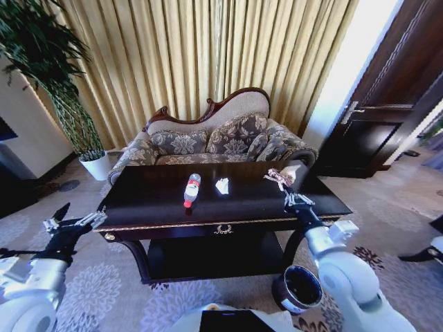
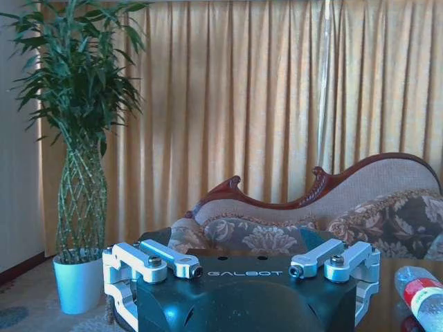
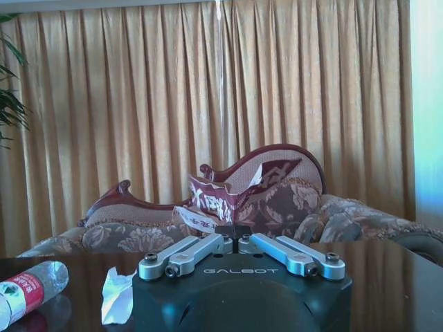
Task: Move to the front of the table and place the trash on the table into the trash bin.
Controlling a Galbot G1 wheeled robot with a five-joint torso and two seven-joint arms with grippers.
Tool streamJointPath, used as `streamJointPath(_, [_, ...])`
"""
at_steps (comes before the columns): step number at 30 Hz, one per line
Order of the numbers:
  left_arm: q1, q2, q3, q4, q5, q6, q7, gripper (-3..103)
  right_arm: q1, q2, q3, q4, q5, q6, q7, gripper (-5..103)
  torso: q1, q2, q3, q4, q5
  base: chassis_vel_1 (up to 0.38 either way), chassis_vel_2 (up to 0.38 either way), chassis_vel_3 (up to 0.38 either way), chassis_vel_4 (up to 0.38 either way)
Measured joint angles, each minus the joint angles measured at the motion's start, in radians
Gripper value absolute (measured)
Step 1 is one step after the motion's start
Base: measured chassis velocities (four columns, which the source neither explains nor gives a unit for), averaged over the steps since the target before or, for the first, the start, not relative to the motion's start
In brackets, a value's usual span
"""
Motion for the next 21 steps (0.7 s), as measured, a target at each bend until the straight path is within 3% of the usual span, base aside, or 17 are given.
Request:
streamJointPath(3, [-0.002, 0.038, -0.003, 0.000, -0.004, 0.003, 0.018, 100, -0.026, 0.027, 0.002, 0.019, -0.024, -0.001, 0.000, 0, 0.000, 0.000, 0.000, -0.0001, 0.0000, 0.020, -0.016, -0.014, 0.008])
streamJointPath(12, [0.006, 0.041, -0.008, 0.000, 0.107, 0.016, 0.016, 100, -0.045, 0.040, 0.023, 0.019, -0.034, 0.002, 0.000, 0, 0.000, 0.000, 0.000, 0.0000, 0.0000, 0.071, -0.066, -0.068, 0.068])
streamJointPath(21, [0.014, 0.045, -0.008, 0.000, 0.122, -0.004, 0.023, 100, -0.056, 0.052, 0.019, 0.016, -0.059, 0.010, -0.001, 0, 0.000, 0.000, 0.000, 0.0000, 0.0000, 0.087, -0.091, -0.080, 0.086])
